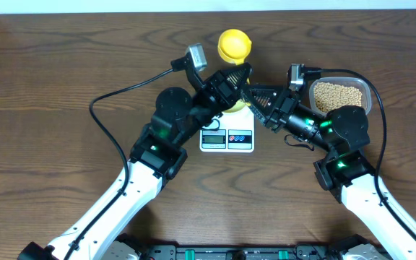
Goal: Scoop item into bowl and weigh 50g on scale
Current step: 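Close the right gripper on the scoop handle beside the left gripper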
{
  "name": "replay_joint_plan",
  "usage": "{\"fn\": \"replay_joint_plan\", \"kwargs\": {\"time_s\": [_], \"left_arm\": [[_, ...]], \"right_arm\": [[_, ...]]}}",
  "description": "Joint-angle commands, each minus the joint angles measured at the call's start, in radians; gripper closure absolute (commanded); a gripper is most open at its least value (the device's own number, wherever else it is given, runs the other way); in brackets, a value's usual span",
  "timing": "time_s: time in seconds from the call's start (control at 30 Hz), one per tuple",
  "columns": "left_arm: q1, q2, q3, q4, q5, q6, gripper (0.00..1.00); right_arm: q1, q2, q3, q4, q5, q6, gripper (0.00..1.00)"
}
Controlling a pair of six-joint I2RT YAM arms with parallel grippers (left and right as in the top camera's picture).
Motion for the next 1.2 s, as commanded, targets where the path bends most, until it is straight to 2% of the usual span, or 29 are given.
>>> {"fn": "replay_joint_plan", "kwargs": {"time_s": [0.0,0.5,0.67,0.93,1.17], "left_arm": [[-0.008,0.003,0.011,0.01,-0.006,-0.001,0.93],[-0.008,0.003,0.011,0.01,-0.013,0.0,0.93],[-0.008,0.003,0.011,0.009,-0.032,0.0,0.93],[-0.008,0.003,0.011,0.01,-0.052,0.003,0.93],[-0.008,0.003,0.011,0.009,-0.085,0.026,0.93]], "right_arm": [[0.019,0.002,0.012,0.0,0.012,-0.013,0.67],[0.019,0.002,0.012,-0.008,0.011,-0.031,0.81],[0.019,0.002,0.012,-0.01,0.011,-0.031,0.8],[0.019,0.002,0.012,-0.011,0.011,-0.031,0.72],[0.018,0.002,0.012,-0.011,0.016,-0.031,0.73]]}}
